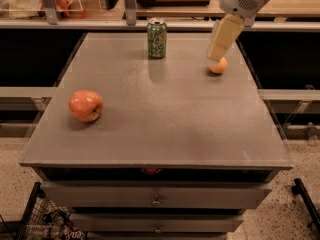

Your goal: Pick green can

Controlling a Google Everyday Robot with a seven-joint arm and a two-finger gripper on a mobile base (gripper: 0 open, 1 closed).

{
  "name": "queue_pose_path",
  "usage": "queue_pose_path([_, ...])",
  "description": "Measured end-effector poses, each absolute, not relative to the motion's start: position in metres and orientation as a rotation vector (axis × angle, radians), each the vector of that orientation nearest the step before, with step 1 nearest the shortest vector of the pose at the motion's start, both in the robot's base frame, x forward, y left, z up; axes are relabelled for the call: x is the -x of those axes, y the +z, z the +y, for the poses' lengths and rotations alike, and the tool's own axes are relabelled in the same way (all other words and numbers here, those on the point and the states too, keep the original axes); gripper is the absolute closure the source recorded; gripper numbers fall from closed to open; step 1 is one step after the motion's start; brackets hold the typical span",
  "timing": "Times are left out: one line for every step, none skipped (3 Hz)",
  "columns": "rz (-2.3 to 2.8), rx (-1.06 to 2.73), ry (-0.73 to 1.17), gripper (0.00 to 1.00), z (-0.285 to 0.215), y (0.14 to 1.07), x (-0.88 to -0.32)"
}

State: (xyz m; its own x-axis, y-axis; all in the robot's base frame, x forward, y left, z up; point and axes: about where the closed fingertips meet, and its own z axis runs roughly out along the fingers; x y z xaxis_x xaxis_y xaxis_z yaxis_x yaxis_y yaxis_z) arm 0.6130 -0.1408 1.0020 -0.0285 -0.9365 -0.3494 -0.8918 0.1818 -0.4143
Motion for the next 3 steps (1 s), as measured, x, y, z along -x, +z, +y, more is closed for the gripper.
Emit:
queue_pose_path([1.915,1.66,-0.033,0.0,-0.118,0.983,-0.657])
queue_pose_path([1.947,1.567,0.114,0.0,-0.093,0.954,-0.696])
queue_pose_path([1.954,1.57,0.125,0.0,-0.092,0.946,-0.7])
